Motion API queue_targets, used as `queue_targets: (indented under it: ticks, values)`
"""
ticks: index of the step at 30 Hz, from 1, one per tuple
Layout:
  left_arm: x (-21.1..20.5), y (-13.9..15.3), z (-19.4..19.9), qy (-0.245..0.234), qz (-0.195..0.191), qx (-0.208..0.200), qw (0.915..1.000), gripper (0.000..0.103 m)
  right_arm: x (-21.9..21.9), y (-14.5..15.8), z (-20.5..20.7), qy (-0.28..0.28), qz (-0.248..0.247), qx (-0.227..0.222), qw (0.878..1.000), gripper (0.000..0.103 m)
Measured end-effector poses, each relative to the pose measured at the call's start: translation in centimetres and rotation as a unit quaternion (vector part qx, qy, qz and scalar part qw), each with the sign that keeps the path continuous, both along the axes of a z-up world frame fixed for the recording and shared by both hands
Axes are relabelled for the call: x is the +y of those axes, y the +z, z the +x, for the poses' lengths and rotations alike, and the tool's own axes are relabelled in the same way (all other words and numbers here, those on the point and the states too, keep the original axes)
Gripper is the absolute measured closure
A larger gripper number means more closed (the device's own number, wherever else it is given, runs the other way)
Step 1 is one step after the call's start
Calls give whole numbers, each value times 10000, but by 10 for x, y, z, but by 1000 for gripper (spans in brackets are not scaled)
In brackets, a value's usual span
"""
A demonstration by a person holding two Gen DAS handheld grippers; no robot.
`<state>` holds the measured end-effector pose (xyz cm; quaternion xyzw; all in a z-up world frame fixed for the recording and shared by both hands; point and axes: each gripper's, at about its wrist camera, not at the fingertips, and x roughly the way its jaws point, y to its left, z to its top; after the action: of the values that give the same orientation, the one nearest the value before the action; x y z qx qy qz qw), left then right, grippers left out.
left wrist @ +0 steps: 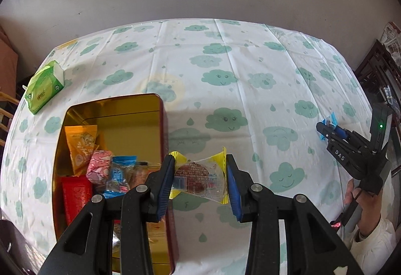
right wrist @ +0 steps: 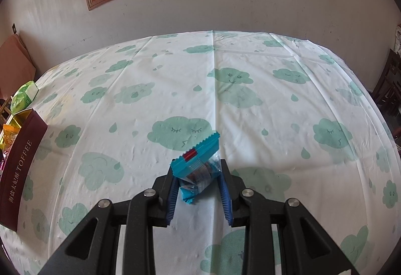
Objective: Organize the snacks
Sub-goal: 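Lift the yellow snack and carry it over the tin with the left gripper, then lower the yellow snack into the tin and open the left gripper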
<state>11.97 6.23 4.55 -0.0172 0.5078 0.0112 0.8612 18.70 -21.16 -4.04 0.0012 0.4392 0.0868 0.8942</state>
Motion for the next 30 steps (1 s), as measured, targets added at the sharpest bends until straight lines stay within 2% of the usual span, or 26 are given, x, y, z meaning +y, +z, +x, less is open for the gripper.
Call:
queue_targets:
  ticks: [5, 14, 30]
  values:
    - [39, 4, -6, 404, 119, -40, 9991, 67, 1, 0, 0, 2, -31, -1, 10000, 73]
    - [86, -23, -13, 838, 170, 197, 9961, 67, 1, 0, 0, 5, -48, -2, 10000, 73]
    - [93, -47, -19, 830, 418, 289, 9953, 67, 7, 0, 0, 17, -315, -18, 9995, 73]
